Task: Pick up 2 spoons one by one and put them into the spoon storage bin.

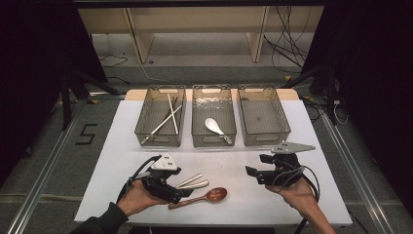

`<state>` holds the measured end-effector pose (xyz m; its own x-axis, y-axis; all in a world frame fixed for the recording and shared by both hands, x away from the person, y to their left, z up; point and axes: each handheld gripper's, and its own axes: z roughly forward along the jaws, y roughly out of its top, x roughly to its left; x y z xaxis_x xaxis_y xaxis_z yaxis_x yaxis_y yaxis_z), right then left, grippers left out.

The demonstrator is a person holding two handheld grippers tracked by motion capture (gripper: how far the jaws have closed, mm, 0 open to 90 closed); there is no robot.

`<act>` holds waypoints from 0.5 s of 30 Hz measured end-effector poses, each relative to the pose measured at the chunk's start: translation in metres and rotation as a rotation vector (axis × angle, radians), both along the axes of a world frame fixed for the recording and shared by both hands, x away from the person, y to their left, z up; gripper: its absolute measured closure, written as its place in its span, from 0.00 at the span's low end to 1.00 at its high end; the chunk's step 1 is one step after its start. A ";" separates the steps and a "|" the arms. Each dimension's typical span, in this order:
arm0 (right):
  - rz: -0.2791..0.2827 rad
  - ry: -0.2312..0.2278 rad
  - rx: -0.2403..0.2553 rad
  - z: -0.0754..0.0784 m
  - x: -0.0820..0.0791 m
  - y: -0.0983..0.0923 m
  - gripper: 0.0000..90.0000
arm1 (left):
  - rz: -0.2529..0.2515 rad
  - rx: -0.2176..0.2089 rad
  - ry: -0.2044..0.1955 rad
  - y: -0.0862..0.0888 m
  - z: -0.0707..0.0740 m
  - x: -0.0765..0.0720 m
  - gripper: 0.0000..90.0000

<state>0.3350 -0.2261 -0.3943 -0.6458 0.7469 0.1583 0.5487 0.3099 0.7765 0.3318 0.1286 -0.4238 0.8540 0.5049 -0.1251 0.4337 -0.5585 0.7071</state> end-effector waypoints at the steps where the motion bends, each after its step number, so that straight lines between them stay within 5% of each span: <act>1: 0.003 0.004 -0.001 -0.001 0.000 0.001 0.34 | -0.005 0.003 0.004 -0.001 -0.001 0.000 0.18; 15: 0.020 0.016 -0.013 -0.003 0.000 0.005 0.34 | -0.103 0.114 0.047 -0.019 -0.009 -0.001 0.29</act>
<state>0.3348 -0.2208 -0.3975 -0.6583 0.7358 0.1587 0.5543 0.3313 0.7636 0.3309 0.1092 -0.4328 0.8964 0.4286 -0.1129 0.4014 -0.6769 0.6170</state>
